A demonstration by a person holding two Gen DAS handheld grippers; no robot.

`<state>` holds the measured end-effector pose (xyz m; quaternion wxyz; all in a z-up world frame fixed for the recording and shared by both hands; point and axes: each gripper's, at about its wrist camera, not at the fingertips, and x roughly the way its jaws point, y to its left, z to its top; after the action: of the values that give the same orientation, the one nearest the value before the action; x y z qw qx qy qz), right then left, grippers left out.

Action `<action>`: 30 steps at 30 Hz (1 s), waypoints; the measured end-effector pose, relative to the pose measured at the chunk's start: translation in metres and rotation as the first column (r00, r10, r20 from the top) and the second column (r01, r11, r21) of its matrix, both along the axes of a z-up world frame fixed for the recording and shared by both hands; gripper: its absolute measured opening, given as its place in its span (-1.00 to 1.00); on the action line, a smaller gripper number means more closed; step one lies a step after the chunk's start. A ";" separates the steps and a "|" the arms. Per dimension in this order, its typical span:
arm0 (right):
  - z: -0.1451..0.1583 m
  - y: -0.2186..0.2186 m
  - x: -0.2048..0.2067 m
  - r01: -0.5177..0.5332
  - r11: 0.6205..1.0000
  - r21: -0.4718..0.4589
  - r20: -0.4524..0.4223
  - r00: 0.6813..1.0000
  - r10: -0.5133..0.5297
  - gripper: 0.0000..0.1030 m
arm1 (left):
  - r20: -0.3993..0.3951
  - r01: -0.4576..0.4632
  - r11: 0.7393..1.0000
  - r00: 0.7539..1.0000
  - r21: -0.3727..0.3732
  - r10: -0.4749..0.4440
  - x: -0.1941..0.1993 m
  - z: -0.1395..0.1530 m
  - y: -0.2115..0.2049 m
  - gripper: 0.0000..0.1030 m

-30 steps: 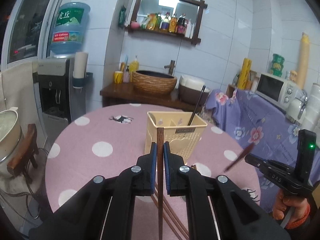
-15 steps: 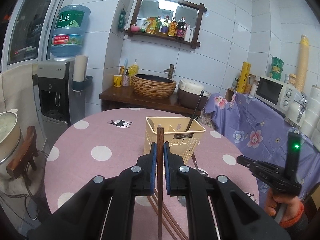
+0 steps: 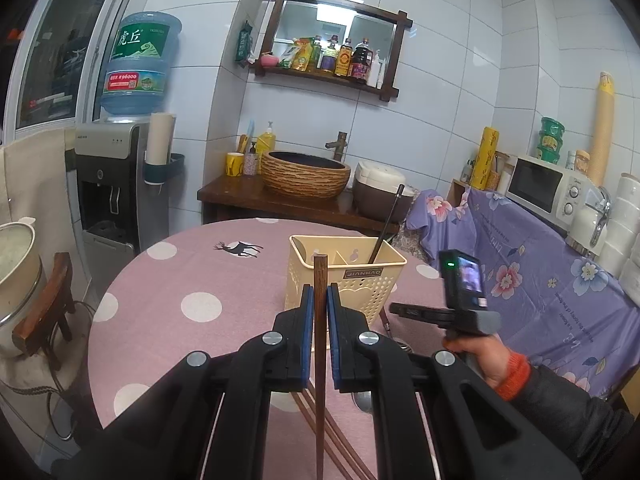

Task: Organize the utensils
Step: 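Lift brown-handled spoon with right tool while left tool lifts wooden chopstick, then carry both held utensils above the cream holder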

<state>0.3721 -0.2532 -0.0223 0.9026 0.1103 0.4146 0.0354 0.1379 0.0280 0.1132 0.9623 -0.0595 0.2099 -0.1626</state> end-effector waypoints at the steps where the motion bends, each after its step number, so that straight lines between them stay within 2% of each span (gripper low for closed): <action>1: -0.004 0.001 0.009 0.007 1.000 -0.009 -0.011 1.000 -0.007 -0.56 | 0.001 0.001 1.000 1.000 0.001 -0.001 -0.001 0.000 0.000 -0.85; 4: -0.012 0.003 0.026 0.021 1.000 0.000 -0.040 0.999 -0.021 -0.58 | 0.004 0.005 1.000 1.000 0.000 -0.005 -0.002 0.001 -0.001 -0.85; 7: -0.017 0.010 0.037 0.021 0.998 -0.059 -0.055 0.998 -0.025 -0.59 | 0.005 0.008 1.000 1.000 -0.001 -0.008 -0.002 0.001 -0.001 -0.85; 10: -0.020 0.012 0.044 0.029 0.997 -0.075 -0.057 0.998 -0.033 -0.60 | 0.005 0.008 1.000 1.000 0.000 -0.008 -0.002 0.001 -0.001 -0.85; 13: -0.020 0.017 0.047 0.022 0.992 -0.126 -0.052 0.998 -0.029 -0.67 | 0.005 0.008 1.000 1.000 0.000 -0.008 -0.002 0.001 -0.001 -0.85; 17: -0.018 0.014 0.041 0.022 0.995 -0.101 -0.046 0.999 -0.027 -0.71 | 0.007 0.007 1.000 1.000 -0.001 -0.007 -0.002 0.001 -0.001 -0.85; 21: -0.003 0.008 0.019 0.027 0.999 -0.043 0.000 1.000 -0.027 -0.71 | 0.011 0.008 1.000 1.000 0.001 -0.008 -0.003 0.002 -0.001 -0.85; 26: 0.035 0.002 -0.032 -0.007 1.000 -0.006 0.136 0.991 0.008 -0.71 | 0.013 0.006 1.000 1.000 -0.006 -0.006 -0.004 0.003 0.001 -0.85; 30: 0.064 -0.007 -0.083 -0.045 0.999 0.017 0.236 0.971 0.040 -0.71 | 0.018 0.006 1.000 1.000 -0.019 -0.005 -0.007 0.005 0.005 -0.85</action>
<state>0.2892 -0.2602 0.0416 0.9432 0.1062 0.3064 0.0722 0.1304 0.0328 0.1181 0.9631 -0.0665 0.1999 -0.1678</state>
